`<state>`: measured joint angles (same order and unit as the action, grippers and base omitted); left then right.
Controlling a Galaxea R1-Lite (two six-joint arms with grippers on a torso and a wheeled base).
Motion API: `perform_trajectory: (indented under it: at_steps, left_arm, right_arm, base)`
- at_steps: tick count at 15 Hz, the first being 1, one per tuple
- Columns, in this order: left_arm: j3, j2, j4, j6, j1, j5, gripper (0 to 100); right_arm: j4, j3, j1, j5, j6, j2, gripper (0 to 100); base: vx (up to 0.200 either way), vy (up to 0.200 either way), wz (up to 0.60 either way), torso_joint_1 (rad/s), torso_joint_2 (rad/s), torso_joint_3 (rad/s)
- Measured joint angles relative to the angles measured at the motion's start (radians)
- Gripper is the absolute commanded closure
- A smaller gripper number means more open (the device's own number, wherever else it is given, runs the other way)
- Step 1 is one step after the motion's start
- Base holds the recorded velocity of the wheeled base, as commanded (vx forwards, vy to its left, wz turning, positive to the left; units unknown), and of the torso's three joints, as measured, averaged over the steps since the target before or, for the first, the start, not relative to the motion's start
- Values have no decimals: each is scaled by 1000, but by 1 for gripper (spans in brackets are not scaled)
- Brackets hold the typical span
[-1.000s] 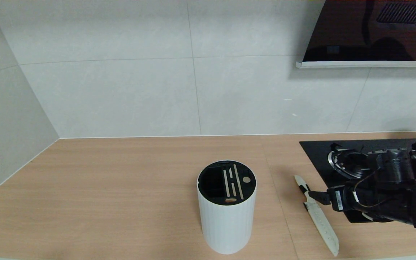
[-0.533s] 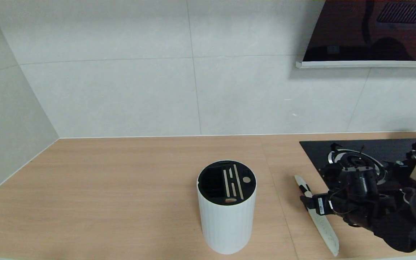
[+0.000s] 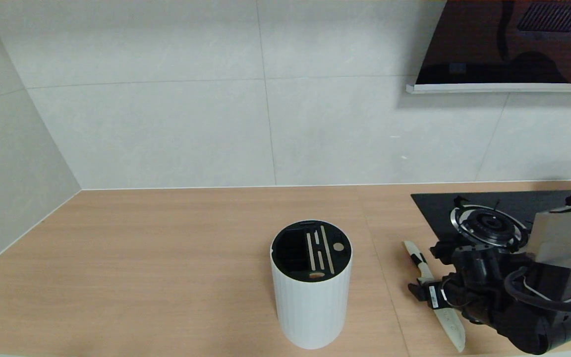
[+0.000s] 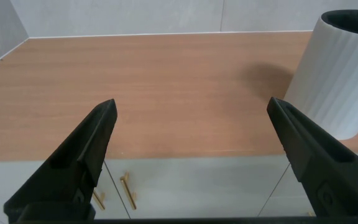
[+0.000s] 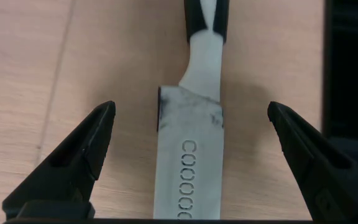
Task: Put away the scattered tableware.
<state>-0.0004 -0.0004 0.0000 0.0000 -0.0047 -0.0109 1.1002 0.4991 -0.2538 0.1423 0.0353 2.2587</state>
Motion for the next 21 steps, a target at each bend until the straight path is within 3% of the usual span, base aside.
perform_trajectory:
  at_steps: [8, 9, 21]
  left_arm:
    - [0, 0, 0, 0, 0, 0, 0]
    - [0, 0, 0, 0, 0, 0, 0]
    - [0, 0, 0, 0, 0, 0, 0]
  right_arm:
    - [2, 8, 0, 21, 0, 21, 0]
    - [2, 8, 0, 22, 0, 23, 100]
    - [8, 4, -3, 39, 10, -1, 100]
  base:
    - [0, 0, 0, 0, 0, 0]
    - [0, 0, 0, 0, 0, 0]
    - [0, 0, 0, 0, 0, 0]
